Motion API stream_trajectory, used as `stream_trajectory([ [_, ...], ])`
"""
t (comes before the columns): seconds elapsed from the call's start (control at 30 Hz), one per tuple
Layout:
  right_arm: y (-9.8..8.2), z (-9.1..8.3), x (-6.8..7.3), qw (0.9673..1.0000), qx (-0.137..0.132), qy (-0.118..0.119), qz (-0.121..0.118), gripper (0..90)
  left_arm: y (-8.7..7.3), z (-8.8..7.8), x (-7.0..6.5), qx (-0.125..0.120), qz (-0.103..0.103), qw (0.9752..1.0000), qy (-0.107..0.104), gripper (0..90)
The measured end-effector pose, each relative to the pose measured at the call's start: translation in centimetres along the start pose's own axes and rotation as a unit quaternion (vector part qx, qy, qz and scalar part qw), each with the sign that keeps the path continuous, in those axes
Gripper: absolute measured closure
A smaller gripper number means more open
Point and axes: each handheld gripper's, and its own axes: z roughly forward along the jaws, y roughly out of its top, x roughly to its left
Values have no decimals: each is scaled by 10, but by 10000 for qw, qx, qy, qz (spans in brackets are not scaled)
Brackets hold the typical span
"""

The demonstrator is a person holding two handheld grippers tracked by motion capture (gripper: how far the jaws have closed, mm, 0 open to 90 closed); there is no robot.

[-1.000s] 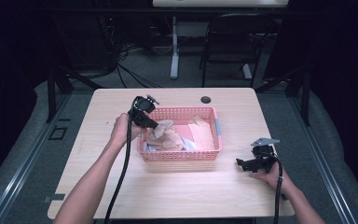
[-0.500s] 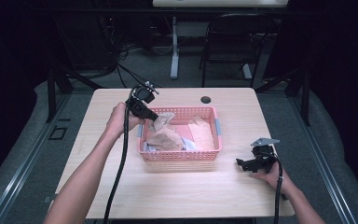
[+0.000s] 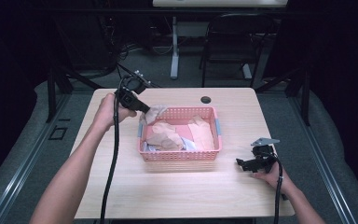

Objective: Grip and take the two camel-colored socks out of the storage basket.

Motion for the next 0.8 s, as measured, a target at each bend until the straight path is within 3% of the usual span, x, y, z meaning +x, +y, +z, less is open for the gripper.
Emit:
stream_trajectory([
  [0.43, 0, 0, 0, 10000, 1, 0, 3, 0, -29, -32, 30, -73, -338, 9993, 172, 869],
  [0.8, 0, 0, 0, 10000, -20, 7, 25, 0, -76, -46, 65, -52, -859, 9955, 399, 869],
])
